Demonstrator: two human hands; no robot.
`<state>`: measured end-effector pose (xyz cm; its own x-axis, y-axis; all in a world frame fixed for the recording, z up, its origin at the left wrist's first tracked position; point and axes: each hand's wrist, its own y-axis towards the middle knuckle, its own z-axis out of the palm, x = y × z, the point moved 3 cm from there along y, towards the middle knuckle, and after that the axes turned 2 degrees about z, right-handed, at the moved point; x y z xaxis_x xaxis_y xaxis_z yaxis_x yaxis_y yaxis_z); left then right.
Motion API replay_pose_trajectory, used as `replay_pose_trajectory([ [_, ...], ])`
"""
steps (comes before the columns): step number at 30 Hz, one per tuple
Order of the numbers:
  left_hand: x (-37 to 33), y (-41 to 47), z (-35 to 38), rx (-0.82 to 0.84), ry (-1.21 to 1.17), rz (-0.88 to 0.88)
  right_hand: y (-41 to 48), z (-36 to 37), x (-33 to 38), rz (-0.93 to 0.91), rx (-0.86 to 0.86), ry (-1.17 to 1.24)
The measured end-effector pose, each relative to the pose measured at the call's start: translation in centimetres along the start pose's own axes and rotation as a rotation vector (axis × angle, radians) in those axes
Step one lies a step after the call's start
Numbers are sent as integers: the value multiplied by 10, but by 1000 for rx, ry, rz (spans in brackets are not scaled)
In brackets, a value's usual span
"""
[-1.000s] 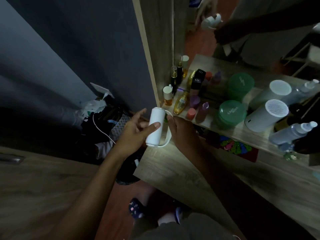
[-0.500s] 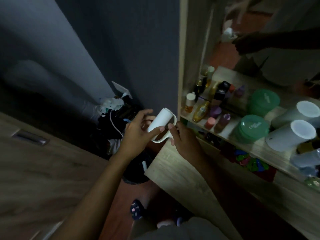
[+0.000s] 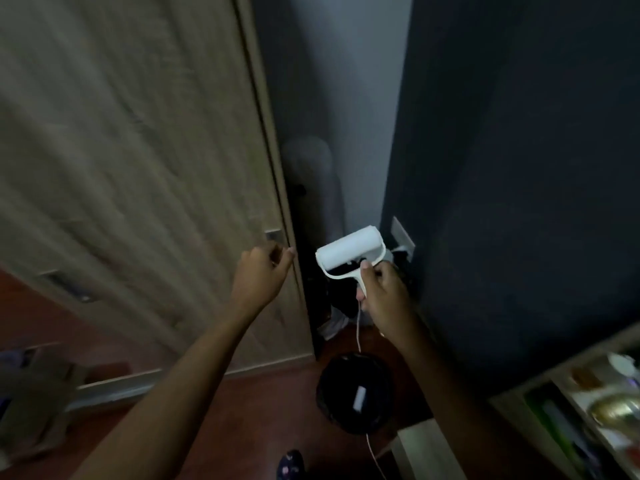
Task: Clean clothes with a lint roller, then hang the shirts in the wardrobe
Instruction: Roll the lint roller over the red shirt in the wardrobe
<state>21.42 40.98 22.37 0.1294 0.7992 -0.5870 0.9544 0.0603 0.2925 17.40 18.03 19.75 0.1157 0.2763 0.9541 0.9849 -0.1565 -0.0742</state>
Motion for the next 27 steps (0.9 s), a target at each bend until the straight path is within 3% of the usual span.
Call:
replay_pose_trajectory([
  [5, 70, 56, 14, 80, 274, -68, 31, 63, 31, 8, 21, 80],
  [9, 109, 97, 42, 246, 366, -77, 50, 98, 47, 71, 32, 39],
  [18, 152, 141, 68, 375, 434, 34, 66, 137, 73, 76, 48, 11],
  [22, 152, 140, 75, 419, 343, 50, 74, 143, 78, 27, 92, -24],
  [27, 147, 139, 79, 336, 317, 73, 88, 152, 83, -58, 92, 17],
])
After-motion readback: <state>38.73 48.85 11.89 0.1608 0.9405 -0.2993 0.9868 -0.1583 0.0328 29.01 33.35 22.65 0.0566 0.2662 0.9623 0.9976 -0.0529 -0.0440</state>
